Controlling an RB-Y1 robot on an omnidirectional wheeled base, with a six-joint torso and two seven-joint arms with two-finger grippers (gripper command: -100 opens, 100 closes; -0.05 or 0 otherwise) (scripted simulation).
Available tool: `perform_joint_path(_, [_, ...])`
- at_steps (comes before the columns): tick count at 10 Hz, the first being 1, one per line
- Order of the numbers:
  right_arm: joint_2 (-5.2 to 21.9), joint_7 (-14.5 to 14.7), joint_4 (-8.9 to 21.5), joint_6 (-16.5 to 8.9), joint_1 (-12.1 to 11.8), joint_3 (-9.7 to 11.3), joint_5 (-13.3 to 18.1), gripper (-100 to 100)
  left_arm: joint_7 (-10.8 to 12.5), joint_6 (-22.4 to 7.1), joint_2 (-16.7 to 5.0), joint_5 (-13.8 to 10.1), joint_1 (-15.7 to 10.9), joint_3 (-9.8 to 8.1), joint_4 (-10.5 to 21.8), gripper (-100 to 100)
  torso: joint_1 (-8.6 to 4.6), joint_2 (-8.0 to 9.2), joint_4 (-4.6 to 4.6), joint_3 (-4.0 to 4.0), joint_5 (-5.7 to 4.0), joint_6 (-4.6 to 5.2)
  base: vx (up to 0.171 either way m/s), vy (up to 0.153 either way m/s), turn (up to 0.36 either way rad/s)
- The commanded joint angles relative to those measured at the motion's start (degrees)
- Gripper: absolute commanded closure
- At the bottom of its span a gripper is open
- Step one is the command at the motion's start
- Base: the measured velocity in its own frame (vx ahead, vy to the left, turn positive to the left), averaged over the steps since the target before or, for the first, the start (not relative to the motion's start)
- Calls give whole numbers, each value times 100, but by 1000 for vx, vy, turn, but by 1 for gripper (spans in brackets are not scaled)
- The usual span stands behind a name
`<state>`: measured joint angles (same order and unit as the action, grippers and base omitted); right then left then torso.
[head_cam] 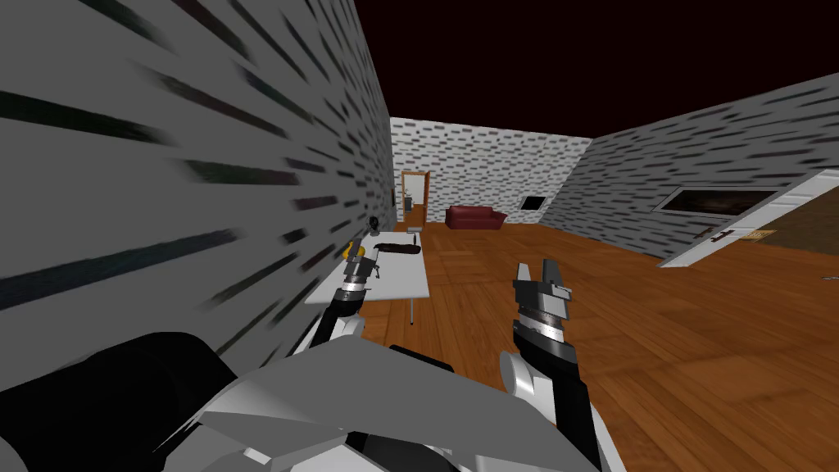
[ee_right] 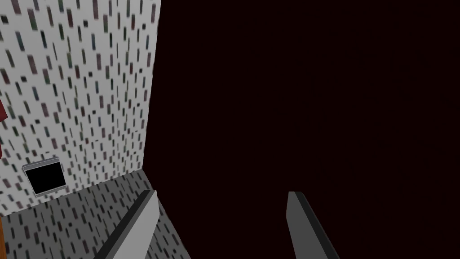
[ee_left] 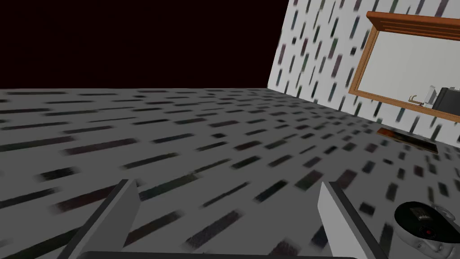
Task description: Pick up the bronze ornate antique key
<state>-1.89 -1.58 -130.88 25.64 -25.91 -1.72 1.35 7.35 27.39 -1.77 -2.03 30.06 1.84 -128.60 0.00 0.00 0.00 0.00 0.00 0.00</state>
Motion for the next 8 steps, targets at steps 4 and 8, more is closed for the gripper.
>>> perform_joint_path(4, [0, 0, 0, 0, 0, 0, 0, 0, 432, -619, -523, -165, -138, -203, 267, -100, -6, 0, 0, 0, -1, 0, -1, -19, 29])
perform_joint_path(8, [0, 0, 0, 0, 0, 0, 0, 0, 722, -1117, -736, -280, -230, -336, 436, -100, -7, 0, 0, 0, -1, 0, -4, -20, 23])
